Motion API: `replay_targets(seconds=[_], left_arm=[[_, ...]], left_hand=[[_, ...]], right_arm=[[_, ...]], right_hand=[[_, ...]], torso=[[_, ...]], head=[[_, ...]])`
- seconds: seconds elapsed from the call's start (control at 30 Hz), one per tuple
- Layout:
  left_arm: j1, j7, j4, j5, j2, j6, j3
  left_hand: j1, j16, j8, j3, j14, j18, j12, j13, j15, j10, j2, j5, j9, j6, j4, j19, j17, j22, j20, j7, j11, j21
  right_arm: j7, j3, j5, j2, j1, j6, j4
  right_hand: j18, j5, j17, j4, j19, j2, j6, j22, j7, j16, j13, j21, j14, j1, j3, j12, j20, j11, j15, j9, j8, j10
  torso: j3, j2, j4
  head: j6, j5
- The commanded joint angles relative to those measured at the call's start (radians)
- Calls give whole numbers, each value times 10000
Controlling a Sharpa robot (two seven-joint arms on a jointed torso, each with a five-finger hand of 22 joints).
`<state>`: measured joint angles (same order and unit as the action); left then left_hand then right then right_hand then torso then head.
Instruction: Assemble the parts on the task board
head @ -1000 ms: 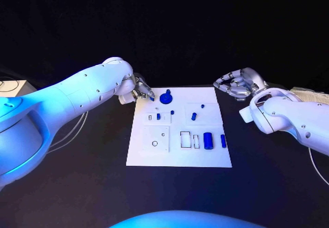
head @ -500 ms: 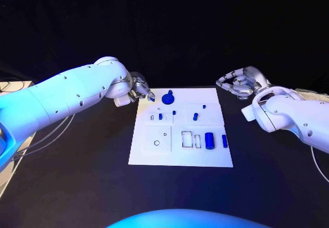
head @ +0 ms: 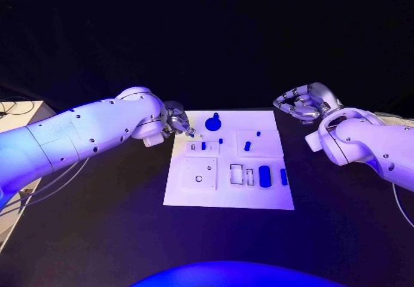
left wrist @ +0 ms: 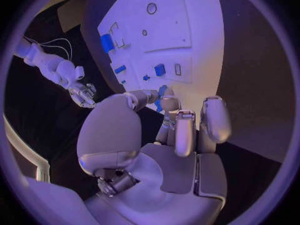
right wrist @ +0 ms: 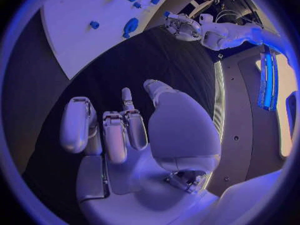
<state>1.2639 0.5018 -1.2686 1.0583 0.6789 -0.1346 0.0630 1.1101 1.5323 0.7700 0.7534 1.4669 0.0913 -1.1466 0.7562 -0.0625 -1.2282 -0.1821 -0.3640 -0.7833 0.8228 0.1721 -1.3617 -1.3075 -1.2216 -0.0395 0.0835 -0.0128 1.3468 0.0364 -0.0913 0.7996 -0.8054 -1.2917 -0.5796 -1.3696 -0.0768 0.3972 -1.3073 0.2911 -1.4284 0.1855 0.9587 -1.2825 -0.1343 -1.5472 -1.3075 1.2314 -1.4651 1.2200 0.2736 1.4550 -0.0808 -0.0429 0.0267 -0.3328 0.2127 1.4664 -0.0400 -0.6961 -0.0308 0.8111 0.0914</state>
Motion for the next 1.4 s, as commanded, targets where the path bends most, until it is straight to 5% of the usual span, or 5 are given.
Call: replay_targets(seconds=[0.03, 0.33, 1.4], left_arm=[[-113, -8, -113, 327, 0, 362, -22], [-371, 22, 92, 327, -204, 147, -53], [-407, 79, 839, 314, -621, -742, -251]], left_hand=[[4, 61, 26, 1798, 826, -74, -54, 23, -74, -64, 136, -74, -117, 263, -1843, -81, -1923, -22, -31, -215, -13, 58], [-2, 57, 25, 1814, 824, -75, -48, 17, -80, -77, 140, -89, -110, 278, -1851, -88, -1914, -29, -26, -221, -19, 64], [-4, 58, 15, 1841, 827, -73, -5, -46, -88, -61, 141, -102, -95, 284, -1878, -85, -1919, -18, -17, -225, -25, 60]], right_arm=[[57, 0, 10, -11, 12, 40, -13], [56, -1, 9, 2, 27, 59, -6], [59, -1, -1, 26, 35, 68, -7]], right_hand=[[-34, 46, -2285, -10, 6, -105, -50, 9, 11, 27, -1936, 2, -922, 15, -48, 28, -9, -59, -56, -11, 69, 546], [-34, 46, -2285, -10, 6, -105, -50, 9, 11, 27, -1936, 2, -922, 15, -48, 28, -9, -59, -56, -11, 69, 546], [-34, 72, -2279, -16, 3, -105, -54, 3, 13, 32, -1929, 1, -920, 13, -54, 17, -8, -56, -54, -16, 84, 542]], torso=[[0, -11, -2], [1, -42, -24], [18, -56, -20]], head=[[0, 19], [57, 47], [232, 29]])
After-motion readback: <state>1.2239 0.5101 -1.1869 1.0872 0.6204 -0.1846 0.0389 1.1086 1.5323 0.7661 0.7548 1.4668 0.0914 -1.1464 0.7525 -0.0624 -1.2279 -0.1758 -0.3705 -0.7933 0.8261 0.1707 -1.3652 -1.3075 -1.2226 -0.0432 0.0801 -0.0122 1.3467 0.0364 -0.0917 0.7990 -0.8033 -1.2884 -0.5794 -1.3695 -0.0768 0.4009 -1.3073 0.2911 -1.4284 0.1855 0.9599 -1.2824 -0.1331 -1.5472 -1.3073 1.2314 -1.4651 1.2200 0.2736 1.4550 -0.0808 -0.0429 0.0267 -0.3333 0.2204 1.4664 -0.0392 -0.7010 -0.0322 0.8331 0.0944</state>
